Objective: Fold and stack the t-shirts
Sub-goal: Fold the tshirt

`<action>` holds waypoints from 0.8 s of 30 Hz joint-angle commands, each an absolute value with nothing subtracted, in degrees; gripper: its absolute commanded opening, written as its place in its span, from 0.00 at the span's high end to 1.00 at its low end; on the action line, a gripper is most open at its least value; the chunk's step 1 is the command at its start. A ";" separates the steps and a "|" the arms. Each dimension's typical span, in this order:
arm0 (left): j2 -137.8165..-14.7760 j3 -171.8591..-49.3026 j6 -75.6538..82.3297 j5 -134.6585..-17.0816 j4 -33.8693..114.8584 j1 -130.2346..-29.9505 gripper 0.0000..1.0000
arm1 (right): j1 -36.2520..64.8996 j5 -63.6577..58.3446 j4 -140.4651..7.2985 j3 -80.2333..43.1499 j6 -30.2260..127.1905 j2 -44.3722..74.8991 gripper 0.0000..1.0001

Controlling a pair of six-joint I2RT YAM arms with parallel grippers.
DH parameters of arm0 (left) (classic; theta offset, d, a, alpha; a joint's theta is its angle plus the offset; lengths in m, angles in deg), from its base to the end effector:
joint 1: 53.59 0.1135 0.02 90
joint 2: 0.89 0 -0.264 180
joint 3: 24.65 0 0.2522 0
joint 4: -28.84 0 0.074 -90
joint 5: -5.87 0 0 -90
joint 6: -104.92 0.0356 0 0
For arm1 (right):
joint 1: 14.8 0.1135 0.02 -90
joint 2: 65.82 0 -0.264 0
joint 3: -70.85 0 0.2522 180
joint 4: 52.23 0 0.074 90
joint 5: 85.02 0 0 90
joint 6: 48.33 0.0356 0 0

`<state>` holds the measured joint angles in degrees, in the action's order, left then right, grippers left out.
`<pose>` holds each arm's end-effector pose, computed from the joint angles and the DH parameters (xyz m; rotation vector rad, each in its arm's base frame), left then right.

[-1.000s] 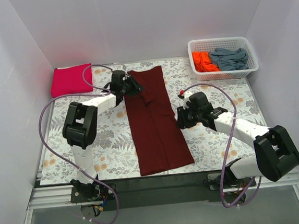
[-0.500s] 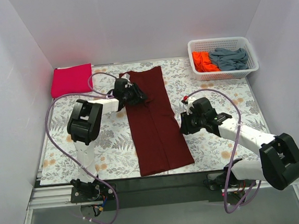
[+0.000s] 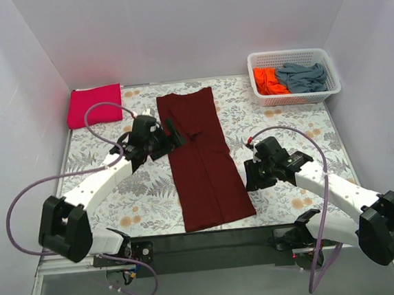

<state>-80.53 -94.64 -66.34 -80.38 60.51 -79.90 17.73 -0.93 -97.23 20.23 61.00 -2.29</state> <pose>0.2709 -0.1366 0.2586 -1.1293 2.2525 -0.9682 0.1719 0.1140 0.2008 -0.3430 2.6232 0.4555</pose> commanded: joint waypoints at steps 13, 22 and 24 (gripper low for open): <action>-61.09 -74.45 -93.18 -84.57 91.73 -106.58 0.19 | 26.59 2.52 -102.11 26.59 73.56 -4.47 0.51; -73.74 -78.84 -94.16 -87.03 90.50 -113.44 0.27 | 31.60 6.83 -100.71 26.86 77.61 -1.05 0.53; -75.06 -79.54 -94.07 -87.47 90.50 -113.97 0.28 | 32.21 7.01 -100.09 26.86 77.96 0.45 0.55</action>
<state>-74.56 -76.72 -92.54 -85.26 90.24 -112.95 31.04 4.54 -101.54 26.44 75.84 -1.33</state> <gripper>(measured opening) 0.732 0.457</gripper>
